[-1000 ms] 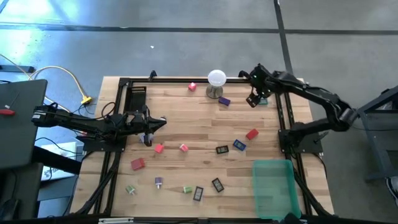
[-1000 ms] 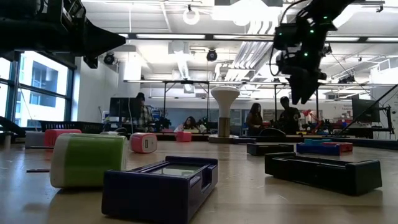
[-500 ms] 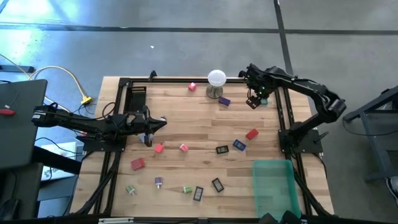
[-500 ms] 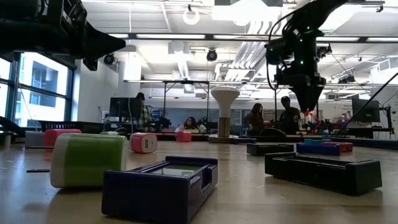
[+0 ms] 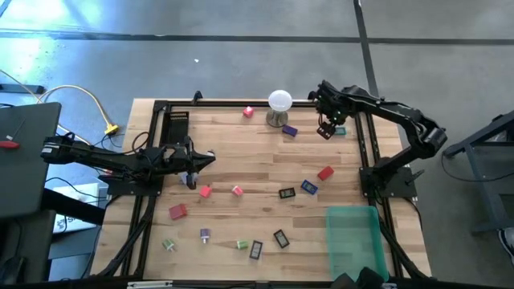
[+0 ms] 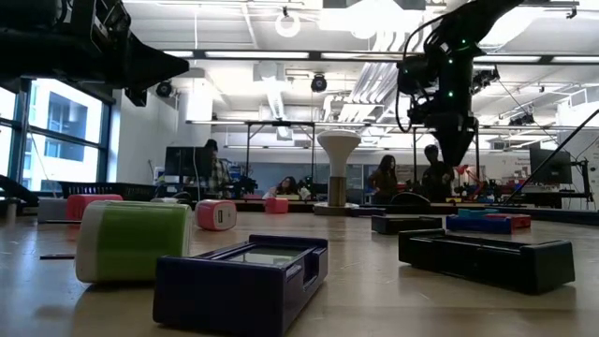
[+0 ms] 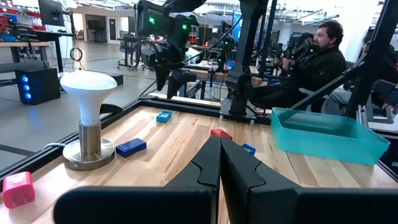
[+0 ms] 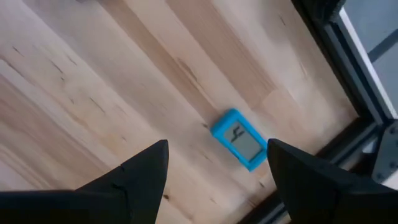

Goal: Pick & Place Office items
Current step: Put the light blue digital clock into the black bin

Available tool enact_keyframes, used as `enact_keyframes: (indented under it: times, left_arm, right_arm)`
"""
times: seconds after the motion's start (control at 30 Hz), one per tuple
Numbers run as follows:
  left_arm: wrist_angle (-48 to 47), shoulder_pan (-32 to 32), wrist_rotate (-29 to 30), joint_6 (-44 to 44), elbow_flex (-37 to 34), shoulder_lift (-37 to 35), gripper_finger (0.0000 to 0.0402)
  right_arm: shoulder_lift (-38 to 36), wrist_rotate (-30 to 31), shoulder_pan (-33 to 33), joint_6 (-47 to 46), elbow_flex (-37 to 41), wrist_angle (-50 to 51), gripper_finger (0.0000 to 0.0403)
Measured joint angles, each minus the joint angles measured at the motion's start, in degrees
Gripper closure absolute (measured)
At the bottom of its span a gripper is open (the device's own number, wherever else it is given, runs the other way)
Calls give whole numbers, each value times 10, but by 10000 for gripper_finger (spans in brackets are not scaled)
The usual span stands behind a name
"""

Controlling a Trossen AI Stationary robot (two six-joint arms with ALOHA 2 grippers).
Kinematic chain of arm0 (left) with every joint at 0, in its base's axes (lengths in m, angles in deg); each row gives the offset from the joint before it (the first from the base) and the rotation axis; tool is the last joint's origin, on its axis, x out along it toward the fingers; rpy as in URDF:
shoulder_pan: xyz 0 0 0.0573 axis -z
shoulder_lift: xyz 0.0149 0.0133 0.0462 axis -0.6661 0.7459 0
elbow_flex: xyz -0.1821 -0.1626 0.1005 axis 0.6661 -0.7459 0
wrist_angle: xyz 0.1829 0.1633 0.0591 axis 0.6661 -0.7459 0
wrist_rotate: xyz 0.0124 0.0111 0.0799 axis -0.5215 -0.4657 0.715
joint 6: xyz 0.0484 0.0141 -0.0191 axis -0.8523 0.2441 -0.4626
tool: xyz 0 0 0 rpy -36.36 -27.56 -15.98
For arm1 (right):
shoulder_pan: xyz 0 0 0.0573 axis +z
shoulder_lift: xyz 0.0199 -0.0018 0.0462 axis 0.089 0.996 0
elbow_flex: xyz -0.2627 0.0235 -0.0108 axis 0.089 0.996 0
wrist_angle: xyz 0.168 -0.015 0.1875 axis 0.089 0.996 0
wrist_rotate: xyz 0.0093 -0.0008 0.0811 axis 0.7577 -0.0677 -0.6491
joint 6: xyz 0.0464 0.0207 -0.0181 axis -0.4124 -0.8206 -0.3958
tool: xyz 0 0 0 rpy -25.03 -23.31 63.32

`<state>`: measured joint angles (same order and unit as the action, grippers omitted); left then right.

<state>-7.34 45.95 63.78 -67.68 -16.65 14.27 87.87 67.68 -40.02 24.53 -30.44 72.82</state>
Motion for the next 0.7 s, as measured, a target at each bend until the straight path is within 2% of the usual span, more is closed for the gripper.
enact_keyframes:
  times: [0.2,0.7]
  left_arm:
    - [0,0,0,10,0,0,401]
    - [-21,0,0,16,0,0,401]
  right_arm:
    - [0,0,0,10,0,9,141]
    - [0,8,0,156,36,22,141]
